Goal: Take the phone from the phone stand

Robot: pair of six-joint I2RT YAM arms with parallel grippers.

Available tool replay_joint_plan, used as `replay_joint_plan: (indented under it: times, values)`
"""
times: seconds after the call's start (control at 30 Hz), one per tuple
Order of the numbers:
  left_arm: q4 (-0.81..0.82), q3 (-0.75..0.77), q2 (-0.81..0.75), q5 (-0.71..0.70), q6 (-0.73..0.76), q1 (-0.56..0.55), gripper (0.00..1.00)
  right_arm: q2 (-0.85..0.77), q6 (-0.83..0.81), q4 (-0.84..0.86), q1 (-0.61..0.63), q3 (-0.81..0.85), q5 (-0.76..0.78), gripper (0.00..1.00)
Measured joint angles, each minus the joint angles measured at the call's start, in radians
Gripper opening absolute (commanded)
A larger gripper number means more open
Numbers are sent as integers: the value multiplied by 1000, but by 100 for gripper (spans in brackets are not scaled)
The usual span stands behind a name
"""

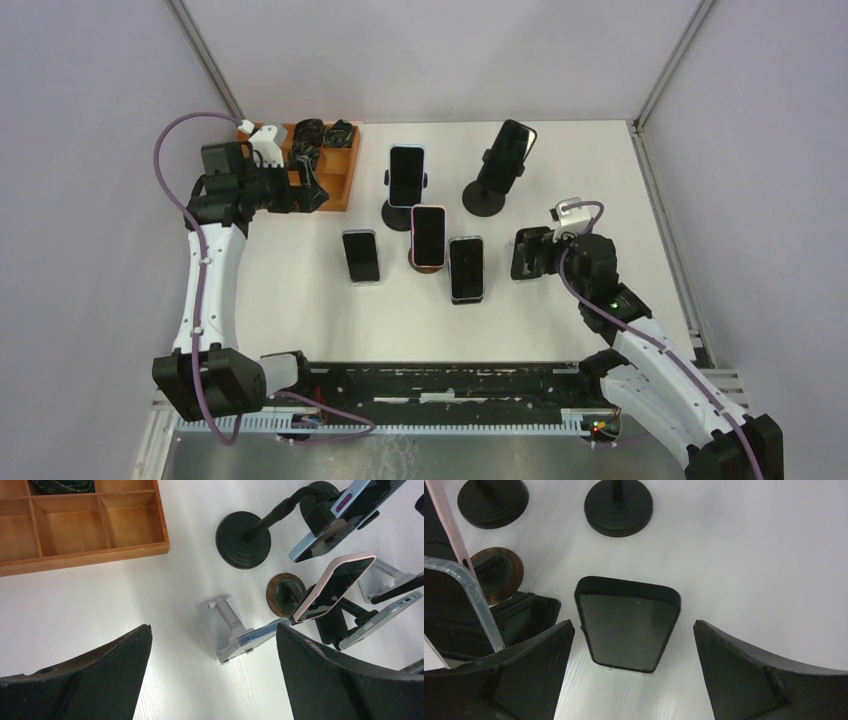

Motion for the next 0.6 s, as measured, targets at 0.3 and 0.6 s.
replay_joint_plan:
  times: [0.3,0.6]
  values:
    - [-24,12,-6,40,0,0,100,93,-30,44,53,0,-31,98]
    - [-52,21,-13,64,15,0,100,170,-33,105,54,-6,-13,96]
